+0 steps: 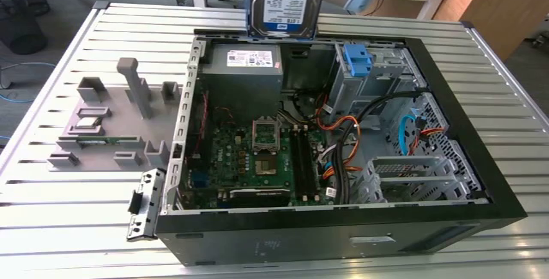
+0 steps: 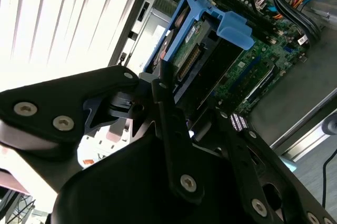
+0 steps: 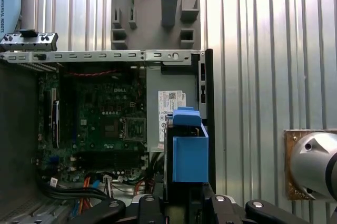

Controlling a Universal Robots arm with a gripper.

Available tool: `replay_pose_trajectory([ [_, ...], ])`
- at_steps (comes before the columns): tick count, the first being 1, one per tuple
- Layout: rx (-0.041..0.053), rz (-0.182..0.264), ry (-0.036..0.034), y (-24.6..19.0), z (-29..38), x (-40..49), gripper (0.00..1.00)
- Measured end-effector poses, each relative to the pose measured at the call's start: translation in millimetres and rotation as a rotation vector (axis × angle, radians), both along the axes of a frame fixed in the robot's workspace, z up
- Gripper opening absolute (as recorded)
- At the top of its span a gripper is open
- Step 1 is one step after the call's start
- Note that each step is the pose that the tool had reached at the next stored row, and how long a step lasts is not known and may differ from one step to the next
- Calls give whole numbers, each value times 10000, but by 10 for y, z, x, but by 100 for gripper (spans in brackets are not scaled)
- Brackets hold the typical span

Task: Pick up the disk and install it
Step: 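Pick up the disk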

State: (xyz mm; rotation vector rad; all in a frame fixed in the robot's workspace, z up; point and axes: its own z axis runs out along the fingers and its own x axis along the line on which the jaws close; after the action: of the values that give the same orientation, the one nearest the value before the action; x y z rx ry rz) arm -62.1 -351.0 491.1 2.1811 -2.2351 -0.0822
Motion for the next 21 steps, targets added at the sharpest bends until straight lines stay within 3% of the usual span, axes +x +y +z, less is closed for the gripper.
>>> replay_pose_trajectory([
  [21,1,0,1,0,0,348,35],
])
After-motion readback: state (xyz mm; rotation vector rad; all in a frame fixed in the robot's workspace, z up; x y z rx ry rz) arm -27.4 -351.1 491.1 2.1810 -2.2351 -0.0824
